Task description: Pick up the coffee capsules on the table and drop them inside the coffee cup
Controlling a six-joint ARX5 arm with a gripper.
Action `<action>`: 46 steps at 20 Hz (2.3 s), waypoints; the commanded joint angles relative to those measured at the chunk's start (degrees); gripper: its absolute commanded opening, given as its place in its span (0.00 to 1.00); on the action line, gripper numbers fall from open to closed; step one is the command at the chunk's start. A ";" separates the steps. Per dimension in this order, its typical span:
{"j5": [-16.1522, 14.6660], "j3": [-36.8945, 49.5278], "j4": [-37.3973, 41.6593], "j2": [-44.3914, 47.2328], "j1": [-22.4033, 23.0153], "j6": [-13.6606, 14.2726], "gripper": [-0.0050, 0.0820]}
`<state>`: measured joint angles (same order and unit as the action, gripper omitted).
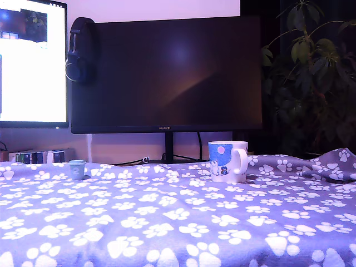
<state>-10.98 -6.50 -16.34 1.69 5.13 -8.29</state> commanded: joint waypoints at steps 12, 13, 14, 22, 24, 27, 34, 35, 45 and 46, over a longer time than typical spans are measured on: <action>0.92 1.01 6.14 -2.38 -0.09 -0.63 0.04; 0.92 1.01 6.16 -2.25 -0.09 -0.79 0.04; 0.92 1.01 6.25 -1.75 -0.09 -0.79 0.04; 0.92 1.01 12.92 8.76 0.50 -0.74 0.04; 0.94 1.01 16.24 12.72 0.87 -0.72 0.04; 0.94 1.01 21.20 18.32 0.94 -0.72 0.08; 0.96 1.01 31.04 30.21 0.94 -0.26 0.91; 0.96 1.01 32.59 31.54 0.94 -0.26 0.91; 0.96 1.01 48.46 46.10 0.87 1.42 0.91; 0.98 1.01 50.60 47.91 0.87 1.95 0.91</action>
<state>-9.98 -6.42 32.62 48.51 5.91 -7.11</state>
